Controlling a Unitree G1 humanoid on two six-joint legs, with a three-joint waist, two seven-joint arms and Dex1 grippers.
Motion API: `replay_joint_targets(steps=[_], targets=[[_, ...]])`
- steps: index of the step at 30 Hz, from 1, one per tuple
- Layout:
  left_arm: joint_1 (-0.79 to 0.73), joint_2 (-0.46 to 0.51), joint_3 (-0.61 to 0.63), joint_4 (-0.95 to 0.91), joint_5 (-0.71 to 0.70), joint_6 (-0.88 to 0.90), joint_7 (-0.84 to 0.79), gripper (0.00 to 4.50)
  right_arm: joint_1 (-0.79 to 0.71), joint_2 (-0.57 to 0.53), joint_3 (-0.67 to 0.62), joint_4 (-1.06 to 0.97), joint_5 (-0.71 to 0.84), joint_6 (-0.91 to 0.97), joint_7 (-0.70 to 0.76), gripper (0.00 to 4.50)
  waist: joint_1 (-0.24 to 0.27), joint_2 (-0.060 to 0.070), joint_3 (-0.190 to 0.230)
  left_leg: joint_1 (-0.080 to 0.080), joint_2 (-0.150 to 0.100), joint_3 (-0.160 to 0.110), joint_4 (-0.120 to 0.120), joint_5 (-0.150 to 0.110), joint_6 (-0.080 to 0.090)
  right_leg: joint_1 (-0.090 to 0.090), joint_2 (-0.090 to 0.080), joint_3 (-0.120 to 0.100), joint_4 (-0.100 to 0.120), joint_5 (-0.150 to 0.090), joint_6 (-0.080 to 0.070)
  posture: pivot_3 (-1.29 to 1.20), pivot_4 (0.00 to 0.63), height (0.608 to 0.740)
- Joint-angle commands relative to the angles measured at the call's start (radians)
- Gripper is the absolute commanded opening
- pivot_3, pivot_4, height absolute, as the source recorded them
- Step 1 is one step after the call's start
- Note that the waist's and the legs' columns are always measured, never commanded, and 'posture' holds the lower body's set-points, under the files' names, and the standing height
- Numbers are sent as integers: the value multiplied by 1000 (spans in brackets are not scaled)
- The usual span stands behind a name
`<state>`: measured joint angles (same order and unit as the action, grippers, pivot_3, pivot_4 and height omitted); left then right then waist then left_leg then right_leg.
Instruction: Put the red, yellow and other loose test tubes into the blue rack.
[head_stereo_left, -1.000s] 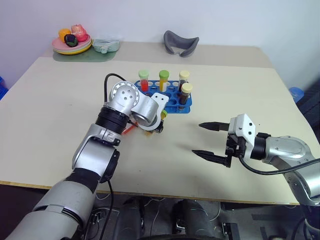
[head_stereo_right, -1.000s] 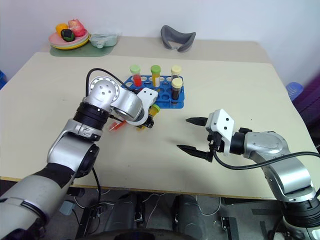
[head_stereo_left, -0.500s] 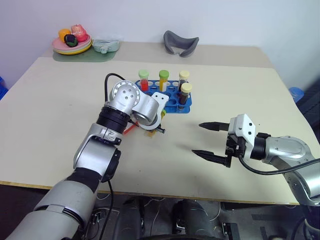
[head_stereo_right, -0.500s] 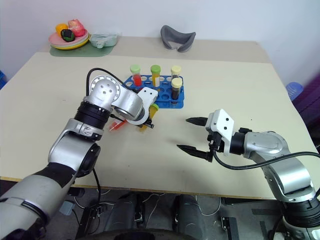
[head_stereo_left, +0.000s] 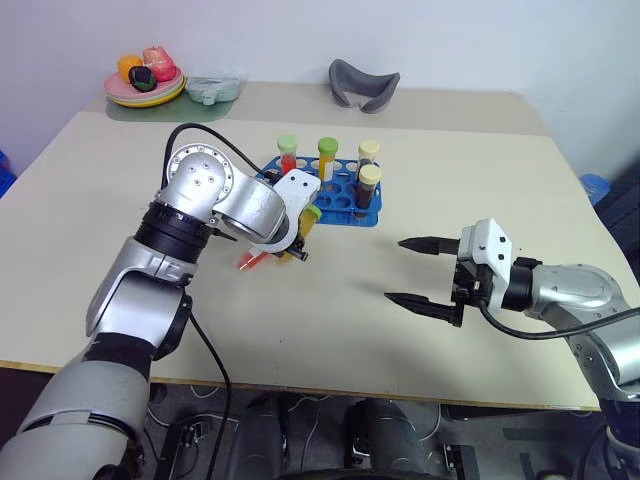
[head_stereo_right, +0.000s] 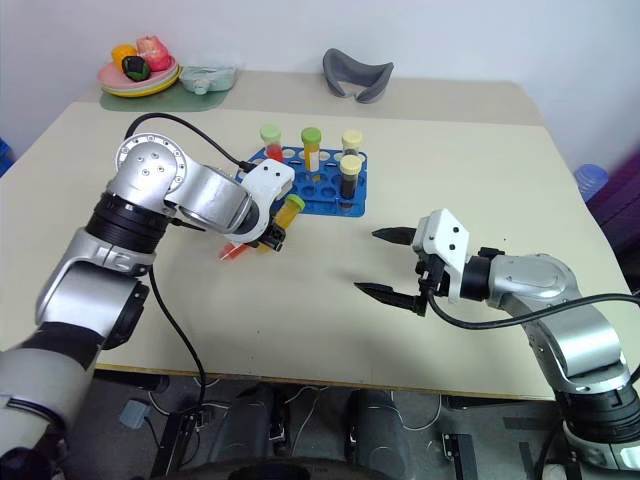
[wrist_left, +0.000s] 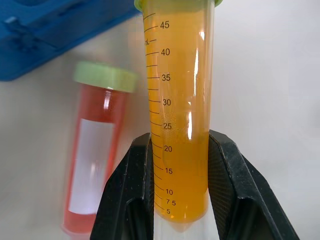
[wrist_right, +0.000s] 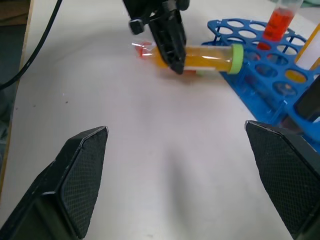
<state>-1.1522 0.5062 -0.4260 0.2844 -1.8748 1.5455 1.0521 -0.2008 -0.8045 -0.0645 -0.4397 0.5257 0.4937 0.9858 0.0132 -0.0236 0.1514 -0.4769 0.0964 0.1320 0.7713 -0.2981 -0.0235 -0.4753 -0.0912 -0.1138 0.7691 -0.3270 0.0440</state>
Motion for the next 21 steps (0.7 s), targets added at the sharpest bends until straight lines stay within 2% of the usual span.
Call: replay_joint_targets(steps=[1, 4, 7, 10, 13, 17, 19, 21], targets=[[-18, 45, -38, -100, -97, -93, 65, 943, -32, 1, 1, 7, 8, -10, 15, 4500, 0, 0, 0, 0, 0, 0, 0, 0, 0, 0, 0, 0, 0, 0, 0, 0, 150, 669], [-38, 87, -60, -159, -97, -128, 88, 943, -48, 0, 3, 21, 11, -11, 23, 4500, 0, 0, 1, 0, 0, 0, 0, 0, 0, 0, 0, 0, 0, 0, 0, 0, 150, 669], [-53, 103, -1, -250, -11, -201, 93, 943, -64, 8, 5, 29, 18, -3, 22, 4500, 2, 0, 2, 0, 0, 0, 0, 0, 0, 0, 0, 0, 0, 0, 0, 0, 150, 669], [-43, 116, 62, -381, 285, -294, -54, 943, -71, 26, -2, 40, 28, 8, 4, 4500, 1, 0, 2, 0, -1, 0, 0, 0, 0, 0, 0, 0, 0, 0, 0, 0, 150, 669], [20, 135, 82, -528, 639, -531, -308, 943, -75, 48, -16, 58, 34, 19, -24, 4500, 1, 1, 2, 0, -1, 1, 0, 0, 0, 0, 1, -1, 0, 0, 0, 0, 150, 669], [140, 133, 83, -579, 971, -742, -492, 943, -79, 92, -34, 87, 31, 18, -85, 4500, 1, 1, 2, 0, -1, 3, 0, 0, 0, 0, 1, -2, 0, 0, 0, 0, 150, 669], [230, 98, 76, -586, 1130, -915, -601, 943, -72, 109, -32, 93, 21, 11, -105, 4500, 1, 2, 2, 0, -1, 3, 0, 0, 0, 0, 1, -2, 0, 0, 0, 0, 150, 669], [341, 11, 53, -523, 1285, -1111, -670, 943, -58, 135, -23, 93, 7, -1, -139, 4500, 3, 2, 2, -1, -1, 3, 0, 0, 0, 0, 1, -2, -1, 0, 0, 0, 150, 669]])
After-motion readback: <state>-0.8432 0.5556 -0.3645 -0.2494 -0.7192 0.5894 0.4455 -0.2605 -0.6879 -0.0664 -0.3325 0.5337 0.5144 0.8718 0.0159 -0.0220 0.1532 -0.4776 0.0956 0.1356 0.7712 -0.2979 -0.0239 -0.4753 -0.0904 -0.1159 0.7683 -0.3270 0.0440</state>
